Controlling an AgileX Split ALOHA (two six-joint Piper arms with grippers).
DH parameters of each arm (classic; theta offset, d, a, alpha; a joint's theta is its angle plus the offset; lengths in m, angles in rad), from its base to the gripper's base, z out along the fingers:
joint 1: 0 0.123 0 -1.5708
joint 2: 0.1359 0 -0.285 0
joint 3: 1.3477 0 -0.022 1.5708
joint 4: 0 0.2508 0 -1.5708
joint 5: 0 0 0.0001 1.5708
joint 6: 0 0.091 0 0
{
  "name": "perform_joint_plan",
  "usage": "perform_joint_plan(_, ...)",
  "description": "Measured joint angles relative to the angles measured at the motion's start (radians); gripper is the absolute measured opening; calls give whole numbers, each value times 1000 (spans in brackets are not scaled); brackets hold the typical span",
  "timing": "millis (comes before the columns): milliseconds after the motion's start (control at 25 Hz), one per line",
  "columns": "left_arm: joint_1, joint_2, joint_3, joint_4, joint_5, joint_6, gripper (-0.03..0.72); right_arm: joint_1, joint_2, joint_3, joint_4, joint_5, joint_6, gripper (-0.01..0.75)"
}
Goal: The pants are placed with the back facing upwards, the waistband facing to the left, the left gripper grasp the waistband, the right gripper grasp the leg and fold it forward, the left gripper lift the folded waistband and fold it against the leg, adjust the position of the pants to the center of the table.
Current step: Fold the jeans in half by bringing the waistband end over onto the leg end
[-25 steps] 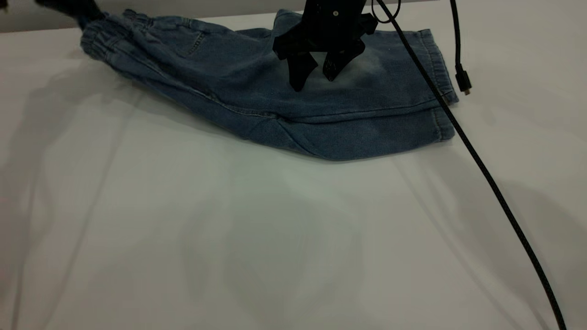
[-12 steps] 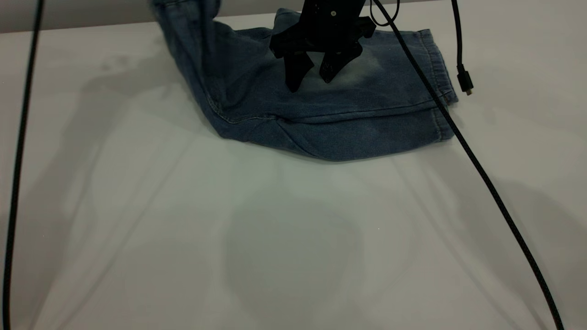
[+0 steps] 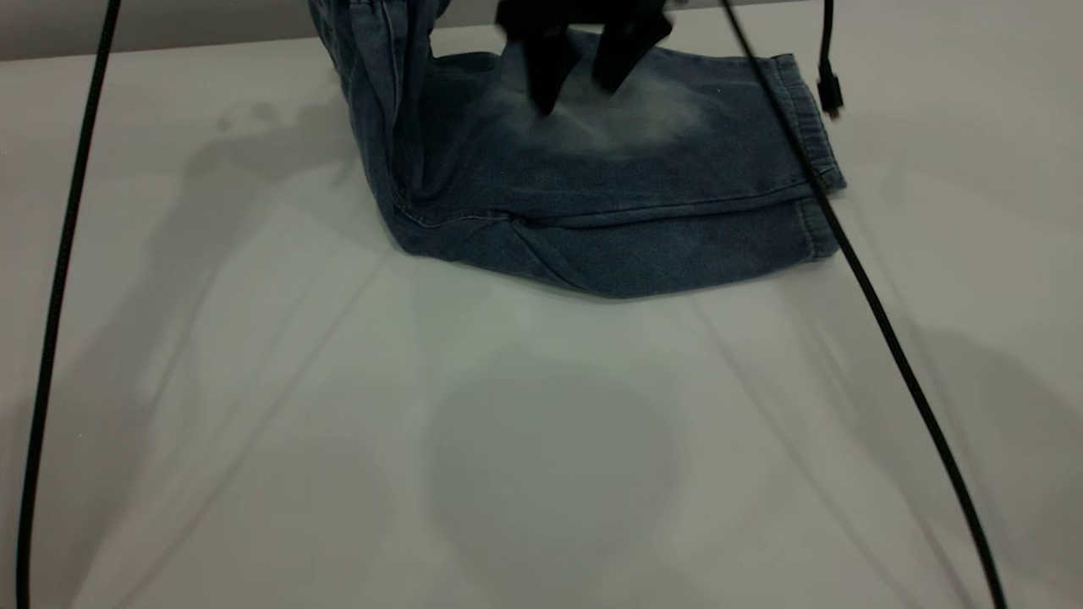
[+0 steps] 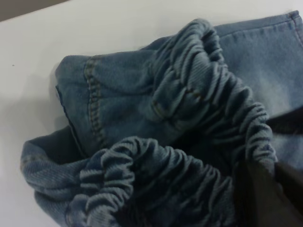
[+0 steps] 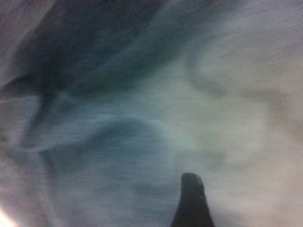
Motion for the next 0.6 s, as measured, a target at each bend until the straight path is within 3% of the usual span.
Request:
perform_joint_plan(240,0,0,0,-3,0,0,60,-96,-4,-141,-70,134,12,442)
perform_joint_plan(480,-1,0,0,-5,-8,0,60,-224,8,-142,-32,135,40,442)
perform_joint_plan(600,-1,0,0,-6,-8,0,60,-242,33,-142,-17,134,40,442)
